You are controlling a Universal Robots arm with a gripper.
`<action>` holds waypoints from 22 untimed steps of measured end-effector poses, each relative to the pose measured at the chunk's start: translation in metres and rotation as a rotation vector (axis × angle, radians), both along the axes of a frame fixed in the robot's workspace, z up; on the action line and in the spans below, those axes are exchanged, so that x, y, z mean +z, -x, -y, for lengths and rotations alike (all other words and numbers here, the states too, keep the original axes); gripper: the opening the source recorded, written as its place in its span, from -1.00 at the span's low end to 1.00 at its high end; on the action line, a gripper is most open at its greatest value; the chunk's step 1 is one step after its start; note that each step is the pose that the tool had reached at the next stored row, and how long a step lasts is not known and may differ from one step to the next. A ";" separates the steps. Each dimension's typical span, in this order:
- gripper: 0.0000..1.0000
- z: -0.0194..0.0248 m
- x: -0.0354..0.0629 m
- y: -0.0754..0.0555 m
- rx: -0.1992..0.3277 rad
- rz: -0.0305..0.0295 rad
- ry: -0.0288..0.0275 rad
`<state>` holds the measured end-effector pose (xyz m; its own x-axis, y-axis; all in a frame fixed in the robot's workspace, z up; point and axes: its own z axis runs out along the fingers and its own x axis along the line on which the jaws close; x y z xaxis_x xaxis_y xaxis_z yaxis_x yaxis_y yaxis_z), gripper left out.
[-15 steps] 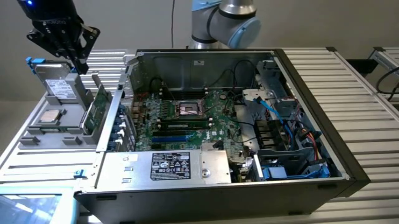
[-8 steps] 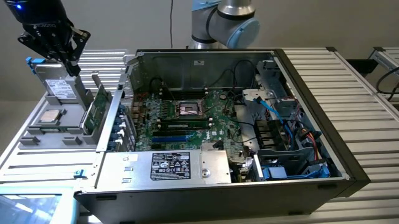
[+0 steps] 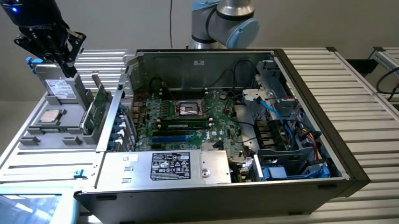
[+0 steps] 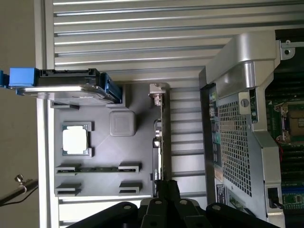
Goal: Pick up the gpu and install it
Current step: 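Pick up the gpu and move the gpu toward the slot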
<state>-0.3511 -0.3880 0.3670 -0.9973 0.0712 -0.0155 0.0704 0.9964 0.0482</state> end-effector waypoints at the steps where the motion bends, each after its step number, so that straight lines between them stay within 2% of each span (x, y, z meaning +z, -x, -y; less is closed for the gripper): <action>1: -0.76 0.0000 0.0000 0.000 0.000 0.0000 0.0000; 12: -0.73 0.0000 0.0000 0.000 0.000 0.0000 0.0000; 13: -0.62 0.0000 0.0000 0.000 0.000 0.0000 0.0000; 14: -0.62 0.0000 0.0000 0.000 0.000 0.0000 0.0000; 15: -0.49 0.0000 0.0000 0.000 0.000 -0.0001 0.0000; 16: -0.49 0.0000 0.0000 0.000 0.000 -0.0001 0.0000; 17: -0.25 0.0000 0.0000 0.000 0.000 0.0000 0.0000; 18: -0.25 0.0000 0.0000 0.000 0.000 0.0000 0.0000; 19: -0.14 0.0000 0.0000 0.000 0.000 -0.0001 0.0000; 21: -0.14 0.0001 -0.0011 0.000 0.000 -0.0001 0.0001; 22: -0.01 -0.0001 -0.0029 0.001 0.000 0.0000 0.0003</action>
<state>-0.3519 -0.3879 0.3640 -0.9973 0.0713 -0.0155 0.0705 0.9964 0.0480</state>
